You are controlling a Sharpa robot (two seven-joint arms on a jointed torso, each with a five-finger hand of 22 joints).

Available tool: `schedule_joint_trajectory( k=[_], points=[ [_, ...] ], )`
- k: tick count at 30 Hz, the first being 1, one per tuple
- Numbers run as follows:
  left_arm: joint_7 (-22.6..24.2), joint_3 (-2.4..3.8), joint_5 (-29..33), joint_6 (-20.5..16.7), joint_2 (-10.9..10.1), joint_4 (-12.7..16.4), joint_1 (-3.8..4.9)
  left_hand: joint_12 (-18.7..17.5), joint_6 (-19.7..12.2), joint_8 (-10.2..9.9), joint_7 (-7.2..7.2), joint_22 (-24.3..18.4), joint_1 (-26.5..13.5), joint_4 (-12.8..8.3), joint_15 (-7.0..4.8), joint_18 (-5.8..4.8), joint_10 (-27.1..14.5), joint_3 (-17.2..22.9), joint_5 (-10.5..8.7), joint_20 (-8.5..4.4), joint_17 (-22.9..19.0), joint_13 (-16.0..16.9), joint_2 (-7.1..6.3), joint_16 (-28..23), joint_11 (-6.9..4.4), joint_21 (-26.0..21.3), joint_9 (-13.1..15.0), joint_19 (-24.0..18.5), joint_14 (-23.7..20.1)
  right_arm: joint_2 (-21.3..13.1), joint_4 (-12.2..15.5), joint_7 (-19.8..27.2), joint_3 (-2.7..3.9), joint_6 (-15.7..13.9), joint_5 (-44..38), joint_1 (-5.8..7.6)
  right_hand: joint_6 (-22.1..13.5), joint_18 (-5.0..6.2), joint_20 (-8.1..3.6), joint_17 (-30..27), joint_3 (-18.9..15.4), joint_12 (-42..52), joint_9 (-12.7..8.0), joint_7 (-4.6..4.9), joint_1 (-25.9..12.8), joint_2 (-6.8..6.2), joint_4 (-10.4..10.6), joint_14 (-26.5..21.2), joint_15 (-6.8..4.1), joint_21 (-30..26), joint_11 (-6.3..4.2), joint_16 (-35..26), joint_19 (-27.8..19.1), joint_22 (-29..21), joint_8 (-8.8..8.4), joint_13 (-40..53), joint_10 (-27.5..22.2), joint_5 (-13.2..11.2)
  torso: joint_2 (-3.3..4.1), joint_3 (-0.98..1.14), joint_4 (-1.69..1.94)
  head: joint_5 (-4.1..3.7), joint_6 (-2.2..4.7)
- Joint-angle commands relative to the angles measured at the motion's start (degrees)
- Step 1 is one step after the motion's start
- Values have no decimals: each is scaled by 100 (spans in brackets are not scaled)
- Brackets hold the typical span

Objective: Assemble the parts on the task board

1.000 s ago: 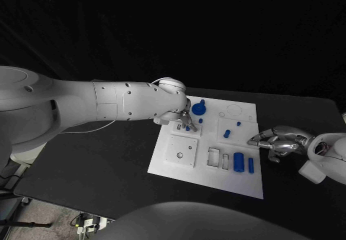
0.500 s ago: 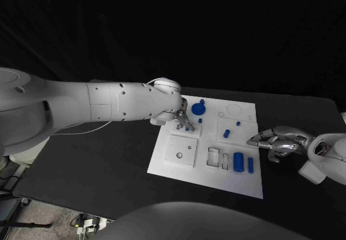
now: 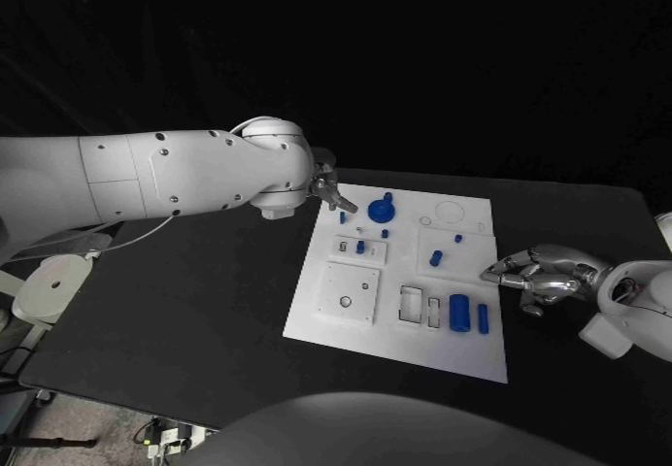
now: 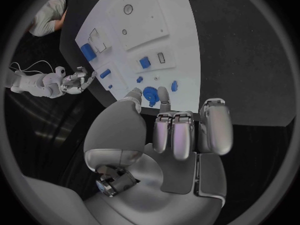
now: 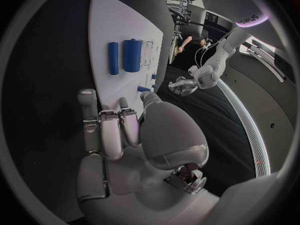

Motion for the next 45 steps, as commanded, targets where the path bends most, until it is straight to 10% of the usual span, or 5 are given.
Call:
schedule_joint_trajectory(
  k=[1,11,45],
  points=[
    [-99,6,178,-454,-79,14,90,35,43,34,-19,1259,148,8,-55,-77,606,-48,282,-54,1507,1506,40,14,-35,90,-20,336,602,-15,28,54,-7,-45,-74,-7,-4,24,-1,962,-5,32,10,10,-3,-39,27,-7,-2,4,9,-3,4,240,20,869,18,5,0,4,7,-12,1],
    [-237,-110,439,-139,205,-673,143,35,5,-24,-2,1262,231,12,-49,-80,606,-81,485,-51,1507,1506,117,14,-24,115,-93,333,602,-2,73,125,-7,-78,-74,-3,17,10,-1,983,-12,59,13,5,-47,-60,57,28,-4,54,5,18,72,263,32,891,61,0,28,-30,2,-27,1],
    [-36,-147,61,334,1184,-1914,-315,35,-19,-41,28,1234,309,3,-17,-60,606,-129,425,-26,1507,1506,177,14,8,23,-139,286,602,-37,120,169,-6,-94,-70,-2,72,-44,-11,1087,-8,194,25,3,-178,-71,159,194,-13,281,1,124,354,375,70,997,261,-62,38,-37,-1,-31,1]
  ],
)
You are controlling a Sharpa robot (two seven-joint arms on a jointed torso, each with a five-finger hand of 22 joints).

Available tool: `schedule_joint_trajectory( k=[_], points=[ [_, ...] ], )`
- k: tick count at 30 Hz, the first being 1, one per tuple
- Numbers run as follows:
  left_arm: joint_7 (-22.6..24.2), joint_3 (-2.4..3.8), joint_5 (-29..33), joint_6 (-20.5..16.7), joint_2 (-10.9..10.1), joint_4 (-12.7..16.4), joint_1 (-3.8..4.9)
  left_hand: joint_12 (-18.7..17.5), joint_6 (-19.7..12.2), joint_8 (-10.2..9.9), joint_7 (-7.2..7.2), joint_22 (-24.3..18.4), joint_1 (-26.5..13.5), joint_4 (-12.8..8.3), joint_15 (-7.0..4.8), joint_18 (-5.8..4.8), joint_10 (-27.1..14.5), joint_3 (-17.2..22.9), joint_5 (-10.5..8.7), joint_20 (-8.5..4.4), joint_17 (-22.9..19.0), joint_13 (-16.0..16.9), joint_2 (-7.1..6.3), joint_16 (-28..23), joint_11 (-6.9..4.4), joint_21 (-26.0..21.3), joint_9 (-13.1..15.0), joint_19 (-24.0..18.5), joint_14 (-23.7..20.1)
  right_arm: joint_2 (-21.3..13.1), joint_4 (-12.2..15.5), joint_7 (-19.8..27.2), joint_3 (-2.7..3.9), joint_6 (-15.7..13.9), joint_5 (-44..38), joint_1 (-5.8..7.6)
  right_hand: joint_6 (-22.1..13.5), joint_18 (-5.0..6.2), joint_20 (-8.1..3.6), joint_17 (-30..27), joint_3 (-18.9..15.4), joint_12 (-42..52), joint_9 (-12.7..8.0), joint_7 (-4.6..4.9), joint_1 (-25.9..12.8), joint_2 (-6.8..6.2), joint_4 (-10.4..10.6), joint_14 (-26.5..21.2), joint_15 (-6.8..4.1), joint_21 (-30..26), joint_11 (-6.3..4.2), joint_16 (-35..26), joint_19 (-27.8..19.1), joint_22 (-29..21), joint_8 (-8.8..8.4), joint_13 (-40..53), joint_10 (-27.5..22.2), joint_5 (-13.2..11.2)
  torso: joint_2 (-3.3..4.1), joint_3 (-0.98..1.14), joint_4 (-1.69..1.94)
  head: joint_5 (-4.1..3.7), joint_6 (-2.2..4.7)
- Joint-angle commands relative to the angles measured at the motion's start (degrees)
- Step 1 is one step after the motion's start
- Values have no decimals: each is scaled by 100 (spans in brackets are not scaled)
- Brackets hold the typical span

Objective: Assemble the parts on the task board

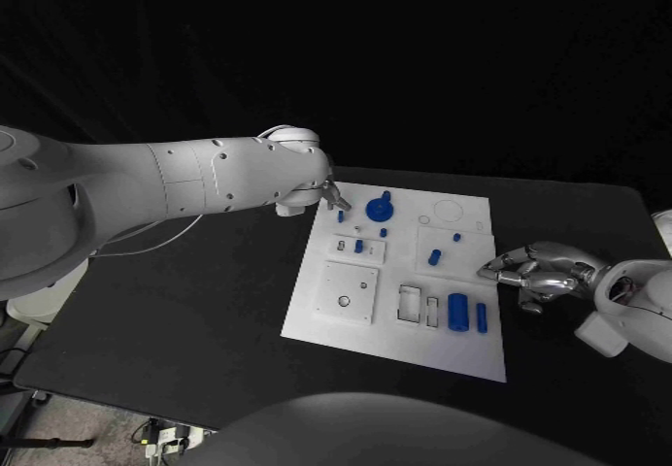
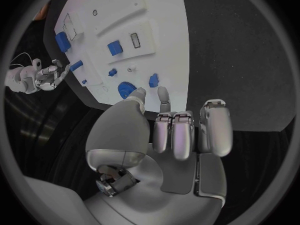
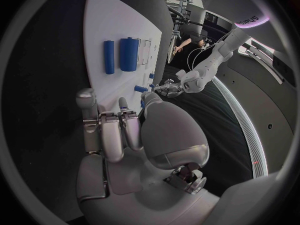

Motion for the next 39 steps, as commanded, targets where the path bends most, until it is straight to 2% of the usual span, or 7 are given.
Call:
schedule_joint_trajectory(
  k=[1,12,18,30,39],
  points=[
    [-30,4,-63,215,48,-38,-9,35,-7,-11,18,1232,38,6,-17,-59,606,-39,-10,-9,1509,1506,5,14,8,-45,4,267,602,3,-2,25,-2,71,-52,-4,32,-43,1,1084,-6,-2,6,0,-42,-12,31,87,-12,5,13,10,32,377,25,992,0,-40,0,1,3,4,1],
    [-43,5,-52,305,135,-132,-33,35,-24,-9,23,1222,46,6,-12,-52,606,-48,14,-4,1509,1506,17,14,13,-79,8,252,602,19,-28,-6,-2,108,-48,-4,31,-42,1,1082,-6,-6,6,0,-42,-12,31,85,-12,-1,13,9,27,375,24,989,-5,-41,0,-5,-12,12,1],
    [-60,5,-49,344,151,-173,-52,35,-42,-8,28,1214,66,4,-6,-46,606,-49,42,2,1509,1506,41,14,18,-107,11,238,602,19,-31,-18,-2,118,-46,-4,29,-41,1,1079,-6,-9,5,0,-43,-13,31,81,-12,-7,13,7,23,374,23,986,-9,-41,2,-3,-6,4,1],
    [-48,5,-24,366,188,-218,-79,35,-85,3,29,1207,203,-3,0,-40,606,-40,293,16,1509,1506,92,14,22,-127,17,218,602,29,-36,-38,-2,132,-45,-4,26,-35,1,1067,-3,-20,5,0,-42,-13,29,65,-11,-34,13,-3,1,366,22,975,-27,-41,1,-2,-3,4,1],
    [-22,5,4,352,218,-242,-87,35,-98,7,27,1204,259,-3,1,-38,606,-34,410,17,1509,1506,110,14,21,-133,16,212,602,36,-55,-55,-2,145,-45,-4,25,-31,1,1061,-2,-28,5,0,-41,-13,27,57,-11,-53,13,-8,-14,361,22,967,-39,-40,-1,-3,-5,4,1]
  ],
)
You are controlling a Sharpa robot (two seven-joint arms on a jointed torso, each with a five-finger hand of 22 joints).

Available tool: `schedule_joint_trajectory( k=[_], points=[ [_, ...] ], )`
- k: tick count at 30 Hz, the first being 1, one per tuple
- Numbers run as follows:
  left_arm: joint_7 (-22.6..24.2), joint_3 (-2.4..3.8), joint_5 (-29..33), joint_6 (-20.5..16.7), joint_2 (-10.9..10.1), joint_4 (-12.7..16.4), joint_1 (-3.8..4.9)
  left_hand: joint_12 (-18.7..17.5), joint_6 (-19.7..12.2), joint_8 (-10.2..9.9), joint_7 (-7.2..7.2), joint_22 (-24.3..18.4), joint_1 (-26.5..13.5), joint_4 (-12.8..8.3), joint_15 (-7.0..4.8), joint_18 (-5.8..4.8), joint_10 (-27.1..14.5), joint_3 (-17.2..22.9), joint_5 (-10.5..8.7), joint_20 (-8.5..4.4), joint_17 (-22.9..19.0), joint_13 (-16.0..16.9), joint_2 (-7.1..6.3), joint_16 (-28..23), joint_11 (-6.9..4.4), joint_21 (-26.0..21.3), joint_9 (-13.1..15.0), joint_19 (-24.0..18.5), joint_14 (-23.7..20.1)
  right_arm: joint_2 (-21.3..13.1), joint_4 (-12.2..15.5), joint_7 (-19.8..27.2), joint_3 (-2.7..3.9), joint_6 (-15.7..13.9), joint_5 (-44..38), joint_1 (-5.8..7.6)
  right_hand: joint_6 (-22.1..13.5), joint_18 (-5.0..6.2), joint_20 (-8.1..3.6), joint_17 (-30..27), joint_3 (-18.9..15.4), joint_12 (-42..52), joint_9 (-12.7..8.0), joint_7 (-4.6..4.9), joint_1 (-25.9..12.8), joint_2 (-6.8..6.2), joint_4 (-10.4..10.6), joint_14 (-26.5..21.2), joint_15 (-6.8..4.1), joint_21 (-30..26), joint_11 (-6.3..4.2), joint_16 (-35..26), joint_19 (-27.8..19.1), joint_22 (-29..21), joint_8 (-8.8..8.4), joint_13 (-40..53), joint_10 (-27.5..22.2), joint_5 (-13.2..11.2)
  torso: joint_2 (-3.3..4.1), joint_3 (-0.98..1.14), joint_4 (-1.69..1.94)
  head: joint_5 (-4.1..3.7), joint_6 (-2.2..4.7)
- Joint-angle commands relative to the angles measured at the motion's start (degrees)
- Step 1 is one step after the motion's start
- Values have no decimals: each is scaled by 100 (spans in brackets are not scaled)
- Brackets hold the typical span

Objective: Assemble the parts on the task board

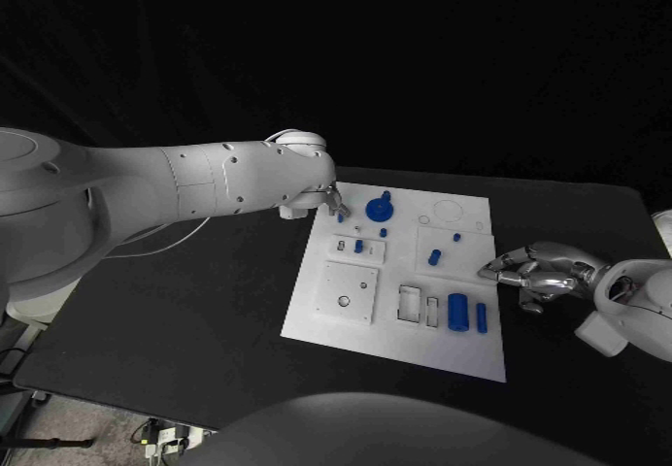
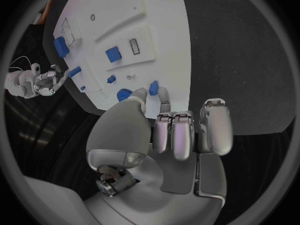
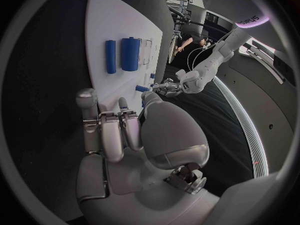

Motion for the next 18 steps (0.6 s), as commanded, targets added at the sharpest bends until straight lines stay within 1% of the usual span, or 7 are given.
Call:
schedule_joint_trajectory(
  k=[1,10,11,18],
  points=[
    [-19,3,24,69,23,-14,-2,35,-38,6,8,1201,70,-19,0,-37,606,-17,49,18,1505,1506,22,14,20,-22,3,211,602,7,-3,-16,-2,117,-44,-4,25,-31,1,1062,-2,-28,7,0,-41,-12,28,58,-12,-29,12,-8,-14,357,22,961,-38,-18,-1,2,0,-2,1],
    [4,4,48,59,45,-66,-6,35,-55,9,4,1195,151,-17,-2,-32,606,5,306,18,1505,1506,50,14,17,-37,-4,199,602,16,-11,-32,-2,131,-44,-4,21,-25,1,1048,7,-40,7,0,-34,-10,20,40,-11,-62,12,-19,-39,349,21,949,-58,-11,-1,2,0,-9,1],
    [6,4,58,58,48,-72,-7,35,-56,10,3,1195,165,-18,-3,-32,606,10,346,17,1505,1506,54,14,16,-35,-5,199,602,17,-12,-33,-2,132,-44,-4,21,-24,1,1047,8,-42,7,0,-33,-10,20,38,-11,-64,12,-20,-41,348,21,948,-60,-10,0,5,2,-11,1],
    [38,4,85,47,71,-104,-19,35,-63,17,-7,1192,262,-20,-8,-30,606,56,614,14,1505,1506,66,14,8,-43,-11,191,602,26,-16,-39,-2,139,-44,-4,20,-23,1,1043,14,-45,7,0,-28,-8,16,33,-10,-74,12,-23,-47,347,21,944,-66,-5,-1,0,-6,-17,1]
  ],
)
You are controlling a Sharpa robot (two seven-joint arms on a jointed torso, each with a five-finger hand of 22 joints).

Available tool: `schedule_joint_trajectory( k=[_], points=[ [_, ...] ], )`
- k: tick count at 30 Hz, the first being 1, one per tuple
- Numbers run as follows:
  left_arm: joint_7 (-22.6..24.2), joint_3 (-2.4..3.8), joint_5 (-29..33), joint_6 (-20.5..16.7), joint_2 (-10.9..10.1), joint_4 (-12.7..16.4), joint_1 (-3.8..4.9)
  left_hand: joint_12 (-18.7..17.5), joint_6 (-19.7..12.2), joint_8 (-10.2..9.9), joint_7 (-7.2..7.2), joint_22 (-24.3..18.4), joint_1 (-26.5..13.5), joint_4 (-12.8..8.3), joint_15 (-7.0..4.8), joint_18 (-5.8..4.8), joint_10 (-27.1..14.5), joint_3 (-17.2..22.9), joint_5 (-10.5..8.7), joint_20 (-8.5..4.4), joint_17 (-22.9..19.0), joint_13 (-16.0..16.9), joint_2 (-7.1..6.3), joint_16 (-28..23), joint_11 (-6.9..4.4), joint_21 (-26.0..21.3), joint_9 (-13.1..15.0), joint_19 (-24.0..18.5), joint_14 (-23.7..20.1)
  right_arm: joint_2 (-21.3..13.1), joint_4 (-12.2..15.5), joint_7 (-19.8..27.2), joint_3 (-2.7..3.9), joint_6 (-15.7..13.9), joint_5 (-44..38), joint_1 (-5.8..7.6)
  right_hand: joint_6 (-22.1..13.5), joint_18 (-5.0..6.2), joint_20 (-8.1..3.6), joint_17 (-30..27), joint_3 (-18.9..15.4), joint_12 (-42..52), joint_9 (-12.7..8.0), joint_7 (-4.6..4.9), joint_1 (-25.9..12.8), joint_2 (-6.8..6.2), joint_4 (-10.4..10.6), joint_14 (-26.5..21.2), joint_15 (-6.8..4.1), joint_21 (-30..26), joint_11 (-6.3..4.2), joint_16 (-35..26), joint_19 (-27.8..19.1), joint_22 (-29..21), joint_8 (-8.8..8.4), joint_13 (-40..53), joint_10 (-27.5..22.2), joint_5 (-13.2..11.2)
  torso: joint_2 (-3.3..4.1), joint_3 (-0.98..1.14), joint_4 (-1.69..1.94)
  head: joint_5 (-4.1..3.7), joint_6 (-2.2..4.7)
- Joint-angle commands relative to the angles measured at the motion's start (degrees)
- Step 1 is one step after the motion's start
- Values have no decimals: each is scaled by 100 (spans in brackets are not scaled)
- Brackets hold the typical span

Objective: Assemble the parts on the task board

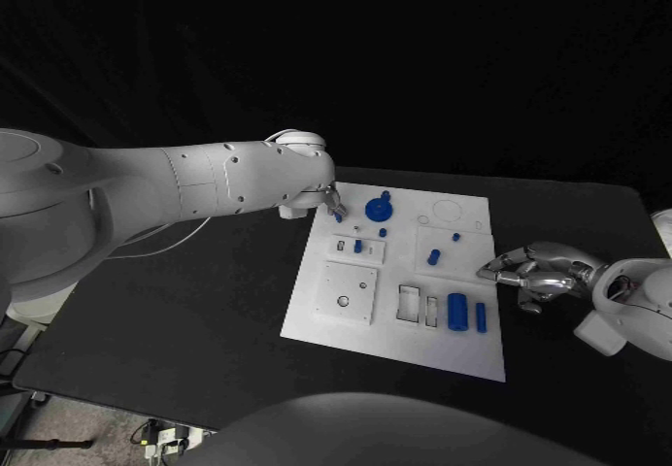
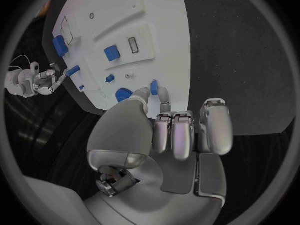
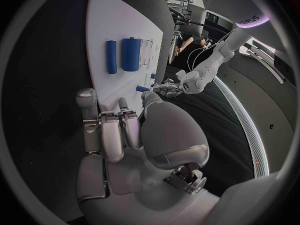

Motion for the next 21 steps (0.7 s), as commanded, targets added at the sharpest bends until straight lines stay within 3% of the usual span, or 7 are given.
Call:
schedule_joint_trajectory(
  k=[1,7,17,21],
  points=[
    [45,3,58,40,25,-9,-6,35,-19,20,-10,1193,75,-3,-10,-31,606,47,81,13,1507,1506,1,14,6,-19,-7,192,602,8,0,-9,-2,114,-44,-4,21,-20,1,1040,21,-21,8,1,-23,-5,12,29,-10,-34,-8,-26,-58,345,22,947,-45,1,0,1,-2,-8,1],
    [110,4,95,-14,53,-44,-13,35,-15,37,-22,1193,179,-10,-17,-30,606,109,249,7,1507,1506,10,14,-5,-17,-5,190,602,9,-2,-12,-2,114,-44,-4,23,-18,1,1038,28,-27,9,2,-18,-3,7,26,-10,-46,-7,-27,-66,342,24,942,-55,6,-1,4,0,-12,1],
    [193,4,164,-88,78,-83,-32,35,8,73,-44,1189,371,-29,-29,-27,606,216,356,-3,1507,1506,13,14,-22,-28,8,180,602,15,-16,-16,-2,113,-44,-4,28,-15,1,1034,42,-32,10,4,-5,0,-3,21,-8,-64,-5,-30,-77,340,27,937,-63,17,-5,8,3,-20,1],
    [187,5,171,-133,76,-80,-43,35,16,100,-63,1192,583,-57,-46,-29,606,339,583,-19,1507,1506,-16,14,-39,-15,19,183,602,17,-29,-15,-2,108,-44,-4,30,-13,1,1029,46,-34,11,5,0,-1,-7,14,-8,-76,-4,-34,-86,337,28,935,-67,19,-6,4,5,-24,1]
  ],
)
